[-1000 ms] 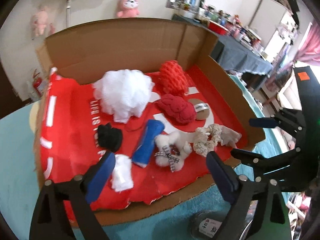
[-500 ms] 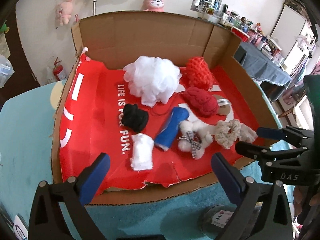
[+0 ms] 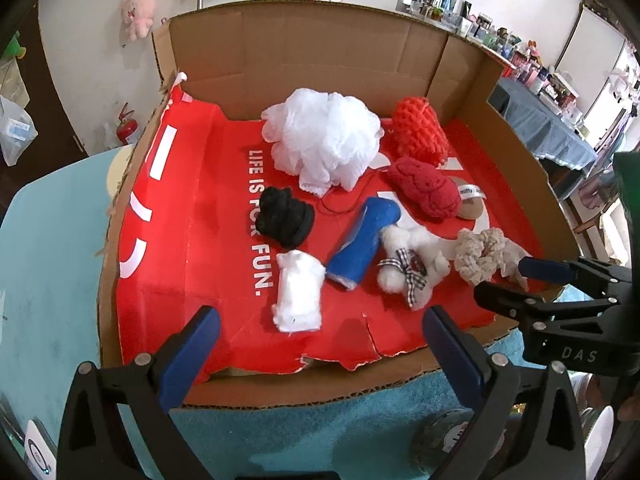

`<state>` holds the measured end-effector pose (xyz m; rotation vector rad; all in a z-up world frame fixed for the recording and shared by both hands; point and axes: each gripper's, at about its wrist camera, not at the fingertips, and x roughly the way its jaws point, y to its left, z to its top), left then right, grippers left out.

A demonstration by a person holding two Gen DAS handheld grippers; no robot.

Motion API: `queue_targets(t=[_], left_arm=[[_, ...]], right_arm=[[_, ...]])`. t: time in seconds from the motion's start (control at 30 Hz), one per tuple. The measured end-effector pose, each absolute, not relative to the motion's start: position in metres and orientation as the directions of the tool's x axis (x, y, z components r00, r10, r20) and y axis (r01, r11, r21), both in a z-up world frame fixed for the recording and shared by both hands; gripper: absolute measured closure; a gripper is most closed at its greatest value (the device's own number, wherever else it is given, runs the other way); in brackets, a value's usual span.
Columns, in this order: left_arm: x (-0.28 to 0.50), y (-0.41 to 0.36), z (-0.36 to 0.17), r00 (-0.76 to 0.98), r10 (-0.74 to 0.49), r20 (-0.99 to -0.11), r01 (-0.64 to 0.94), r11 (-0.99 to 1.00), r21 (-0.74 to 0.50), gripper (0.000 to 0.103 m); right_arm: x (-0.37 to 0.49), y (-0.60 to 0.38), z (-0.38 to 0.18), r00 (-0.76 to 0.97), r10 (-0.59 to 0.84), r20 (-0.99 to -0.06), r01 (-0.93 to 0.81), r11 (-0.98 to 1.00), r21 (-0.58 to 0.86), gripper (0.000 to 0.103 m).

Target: Organize soft objects

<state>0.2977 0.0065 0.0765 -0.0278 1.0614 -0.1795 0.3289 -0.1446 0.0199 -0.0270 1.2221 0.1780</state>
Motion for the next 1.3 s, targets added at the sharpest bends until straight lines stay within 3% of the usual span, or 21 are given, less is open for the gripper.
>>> queue_targets(t=[1.3], left_arm=[[0.297,0.0145,0.0742,0.469,-0.136,-0.873,0.091,0.99,-0.105,0.0]], right_arm=[[0.3256,-0.1436,0.0245,0.363,0.088,-0.928,-0.16,0.987,0.031,0.028]])
